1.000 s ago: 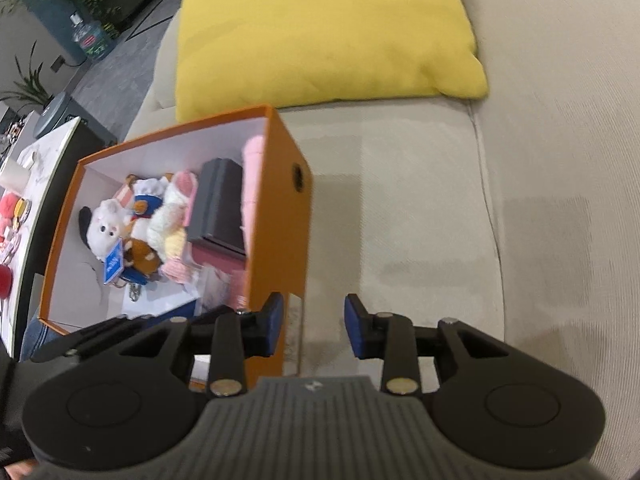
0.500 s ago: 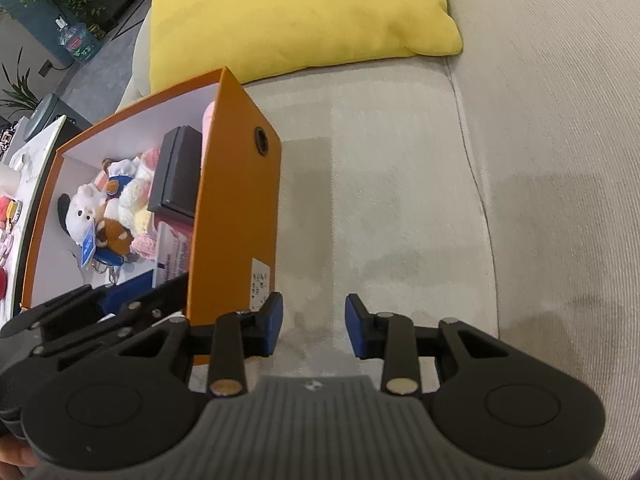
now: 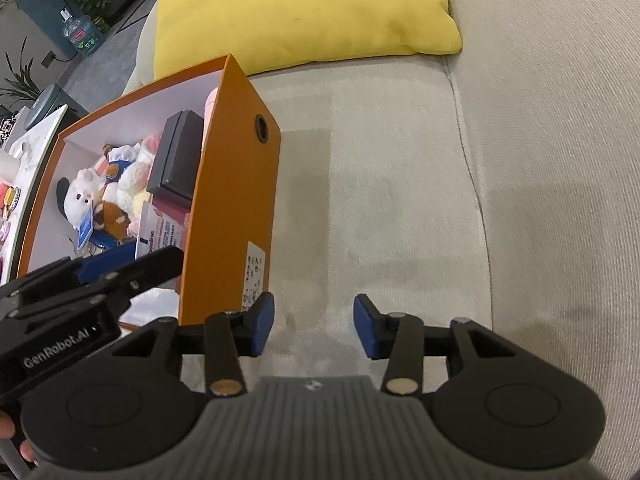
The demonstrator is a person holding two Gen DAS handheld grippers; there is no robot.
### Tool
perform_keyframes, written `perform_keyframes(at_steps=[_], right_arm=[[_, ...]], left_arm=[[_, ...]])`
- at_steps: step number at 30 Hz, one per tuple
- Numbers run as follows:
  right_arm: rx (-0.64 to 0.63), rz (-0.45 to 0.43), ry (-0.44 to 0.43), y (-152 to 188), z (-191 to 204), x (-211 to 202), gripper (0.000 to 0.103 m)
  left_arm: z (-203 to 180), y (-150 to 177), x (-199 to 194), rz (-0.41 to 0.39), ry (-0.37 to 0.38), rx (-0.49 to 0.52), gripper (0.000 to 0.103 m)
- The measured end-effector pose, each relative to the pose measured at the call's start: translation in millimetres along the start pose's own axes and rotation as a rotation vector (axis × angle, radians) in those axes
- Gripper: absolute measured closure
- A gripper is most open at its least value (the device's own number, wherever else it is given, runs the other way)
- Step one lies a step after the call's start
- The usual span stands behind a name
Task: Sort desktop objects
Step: 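Lower both items into the orange box and open both tools, then withdraw both tools from the orange box toward the white box and cardboard cube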
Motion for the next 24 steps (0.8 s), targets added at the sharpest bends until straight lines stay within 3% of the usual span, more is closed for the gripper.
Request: perform_keyframes(at_steps=[6,14,24], right_arm=[[-0.019,-0.033,0.013,10.5,2.3,-5.1,0.057],[-0.082,-0.194,0.019,44.0,12.3,-25.3,0.057],[-0.069,-0.321,-0.059,105.3,31.6,-46.7,0.057]], left_arm=[[-2.9,-2.7,-15.0,-0.031,-0.014,0.031,0.054],[-21.6,0.2,-63.4,-0.122,-0.004,0.115,0.054],[-28.1,40.5,-120.9,-0.161,-0.028,0.227,0.054]])
Point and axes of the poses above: each gripper's, at about its wrist camera, not at the fingertips, and x roughly the way its jaws point, z to its left, y to its underside, the point moved 5 cm from there along x, roughly the way its jaws point, and after that the axes turned 10 degrees about y, right-handed, at the moved point
